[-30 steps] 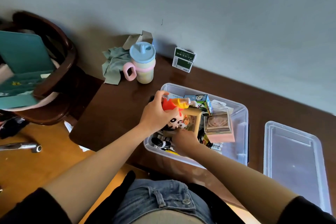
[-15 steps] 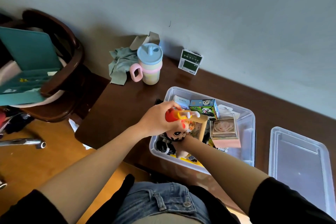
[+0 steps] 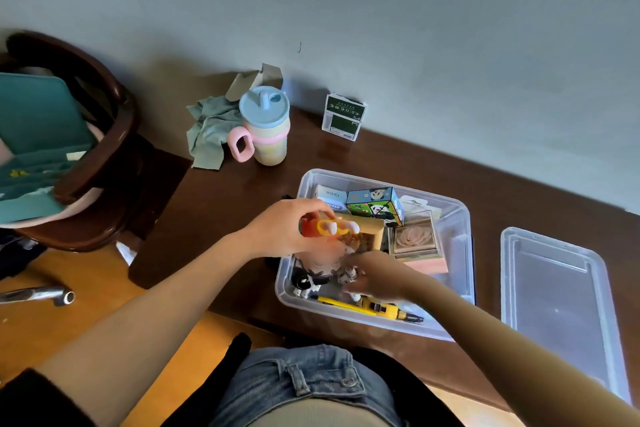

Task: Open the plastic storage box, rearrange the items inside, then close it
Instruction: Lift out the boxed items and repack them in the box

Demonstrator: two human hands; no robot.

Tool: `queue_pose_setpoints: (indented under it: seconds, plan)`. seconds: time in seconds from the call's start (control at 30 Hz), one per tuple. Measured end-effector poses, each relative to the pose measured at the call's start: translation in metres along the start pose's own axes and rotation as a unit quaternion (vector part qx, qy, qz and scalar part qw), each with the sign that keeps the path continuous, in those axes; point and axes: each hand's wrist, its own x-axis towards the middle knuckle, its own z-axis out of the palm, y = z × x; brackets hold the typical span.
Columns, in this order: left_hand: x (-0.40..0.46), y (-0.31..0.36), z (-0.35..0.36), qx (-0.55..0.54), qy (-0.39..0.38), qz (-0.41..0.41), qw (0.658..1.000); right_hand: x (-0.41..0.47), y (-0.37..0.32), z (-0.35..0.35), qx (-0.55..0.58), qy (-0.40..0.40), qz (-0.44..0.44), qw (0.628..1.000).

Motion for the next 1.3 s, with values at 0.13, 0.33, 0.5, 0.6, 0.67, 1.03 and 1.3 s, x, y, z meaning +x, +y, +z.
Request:
queue_pose_setpoints:
  seconds: [0.13,0.33,0.5,0.6,0.67,1.03,1.3]
  plan:
    - [0.004,0.009,-0.003,0.098,-0.051,0.01,0.994,-0.024,0.012,-0.017,0.089,0.057,0.002,0.994]
    - [0.023,0.036,-0.016,0.247,-0.238,-0.03,0.939,-0.058,0.039,-0.021,0.219,0.123,0.071,0.965]
    - [0.05,0.071,-0.024,0.259,-0.317,-0.075,0.909,-0.084,0.059,-0.019,0.249,0.17,0.113,0.947]
    - [0.068,0.099,0.001,0.209,-0.194,0.0,0.958,-0.089,0.07,-0.018,0.207,0.183,0.161,0.948]
    - [0.079,0.114,0.029,0.231,-0.164,0.062,0.957,-0.092,0.074,-0.017,0.172,0.184,0.19,0.949]
    - [0.129,0.123,0.109,0.439,-0.107,0.088,0.888,-0.103,0.078,-0.014,0.136,0.184,0.207,0.951]
    - [0.125,0.108,0.118,0.346,-0.111,0.085,0.928,-0.109,0.085,-0.019,0.152,0.176,0.197,0.952]
